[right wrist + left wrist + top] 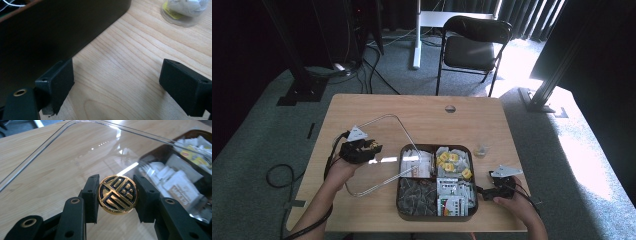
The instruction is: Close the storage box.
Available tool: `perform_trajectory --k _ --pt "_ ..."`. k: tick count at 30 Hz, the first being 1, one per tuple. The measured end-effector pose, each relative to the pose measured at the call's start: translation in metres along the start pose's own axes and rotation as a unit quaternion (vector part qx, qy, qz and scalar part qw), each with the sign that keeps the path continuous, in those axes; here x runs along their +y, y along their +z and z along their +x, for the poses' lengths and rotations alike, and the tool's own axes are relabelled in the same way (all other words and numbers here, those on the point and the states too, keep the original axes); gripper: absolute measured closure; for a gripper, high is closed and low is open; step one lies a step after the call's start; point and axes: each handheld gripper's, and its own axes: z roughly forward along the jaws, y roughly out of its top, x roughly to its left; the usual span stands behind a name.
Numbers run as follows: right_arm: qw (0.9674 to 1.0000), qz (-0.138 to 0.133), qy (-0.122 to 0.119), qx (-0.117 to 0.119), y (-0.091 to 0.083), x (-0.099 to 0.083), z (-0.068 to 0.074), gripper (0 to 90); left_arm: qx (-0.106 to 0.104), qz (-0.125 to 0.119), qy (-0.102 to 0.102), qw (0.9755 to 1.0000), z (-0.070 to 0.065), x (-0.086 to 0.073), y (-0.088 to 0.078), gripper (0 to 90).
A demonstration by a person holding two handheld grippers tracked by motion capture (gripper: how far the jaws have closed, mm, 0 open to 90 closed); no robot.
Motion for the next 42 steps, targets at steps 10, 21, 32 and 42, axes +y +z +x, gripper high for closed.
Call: perform_trajectory --k 10,21,32,42 --pt "1.0000 0.000 0.000 0.000 0.000 0.000 0.000 12.0 -0.024 0.000 0.030 0.9993 -0.023 0.012 0.009 59.1" --pt "1.0000 0.000 0.000 0.000 0.000 0.000 0.000 12.0 -0.046 0.005 0.052 0.9976 -0.041 0.018 0.017 59.1" --pt "1.0000 0.000 0.000 0.000 0.000 0.000 0.000 12.0 -0.076 0.003 0.066 0.9949 -0.055 0.023 0.025 59.1" --pt "1.0000 0.000 -0.001 0.000 0.000 0.000 0.000 12.0 -0.107 0.007 0.090 0.9902 -0.074 0.030 0.033 59.1"
